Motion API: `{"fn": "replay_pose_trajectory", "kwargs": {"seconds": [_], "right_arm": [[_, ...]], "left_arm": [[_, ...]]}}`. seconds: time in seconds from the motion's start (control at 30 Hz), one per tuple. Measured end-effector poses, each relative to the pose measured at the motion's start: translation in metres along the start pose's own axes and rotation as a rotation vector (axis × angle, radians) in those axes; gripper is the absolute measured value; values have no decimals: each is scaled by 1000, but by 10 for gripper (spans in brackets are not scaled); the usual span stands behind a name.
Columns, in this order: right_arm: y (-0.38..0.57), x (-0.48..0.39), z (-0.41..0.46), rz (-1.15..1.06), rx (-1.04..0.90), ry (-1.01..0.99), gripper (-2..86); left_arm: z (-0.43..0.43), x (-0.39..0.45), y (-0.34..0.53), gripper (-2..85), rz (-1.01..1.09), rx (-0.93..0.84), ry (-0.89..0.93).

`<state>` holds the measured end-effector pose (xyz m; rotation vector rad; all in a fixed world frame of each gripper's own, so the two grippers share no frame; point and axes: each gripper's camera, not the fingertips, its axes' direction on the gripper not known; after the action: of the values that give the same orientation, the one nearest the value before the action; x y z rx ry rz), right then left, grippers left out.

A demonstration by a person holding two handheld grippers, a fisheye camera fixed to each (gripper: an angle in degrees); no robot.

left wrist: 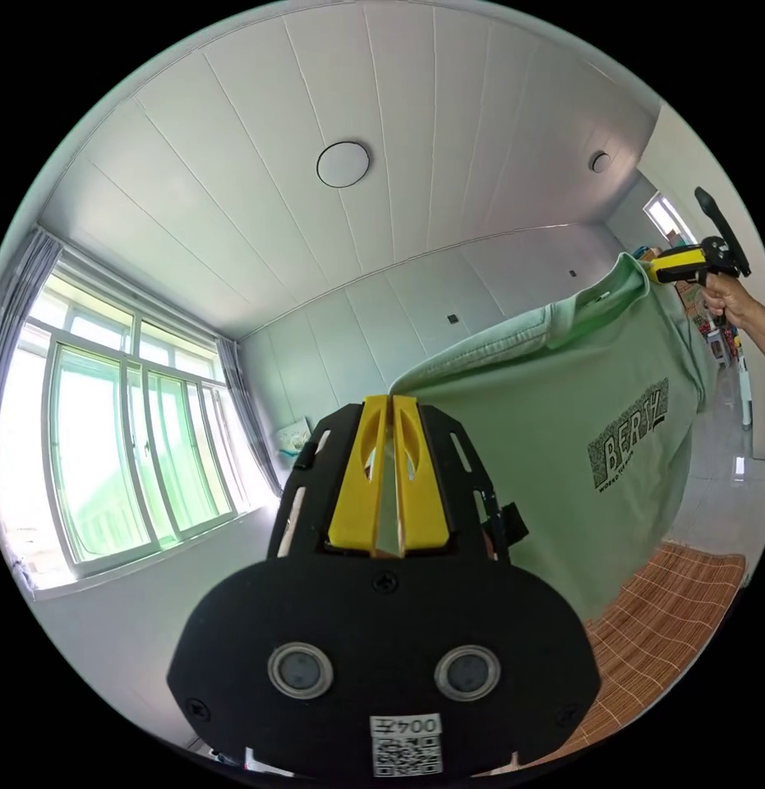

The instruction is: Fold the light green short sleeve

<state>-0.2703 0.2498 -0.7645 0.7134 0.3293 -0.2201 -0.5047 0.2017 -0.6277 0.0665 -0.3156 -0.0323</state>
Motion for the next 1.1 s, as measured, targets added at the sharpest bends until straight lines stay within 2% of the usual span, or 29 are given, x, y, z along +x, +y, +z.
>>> {"fn": "replay_pose_trajectory", "kwargs": {"seconds": [0.47,0.63,0.83,1.0,1.1], "right_arm": [[43,-55,-119,-144,30,-24,-4],[31,-56,-140,-133,50,-83,-3],[8,-57,-86,-84,-5,-120,-3],[7,-67,14,-29,-132,-136,-3],[14,-79,94,-3,-234,-144,-3]], "left_arm": [[-144,1,37,10,-40,59,99],[-156,-11,21,11,-59,82,113],[-90,-14,8,13,-76,22,133],[21,5,18,15,-66,-122,182],[128,32,37,16,-46,-259,214]]}}
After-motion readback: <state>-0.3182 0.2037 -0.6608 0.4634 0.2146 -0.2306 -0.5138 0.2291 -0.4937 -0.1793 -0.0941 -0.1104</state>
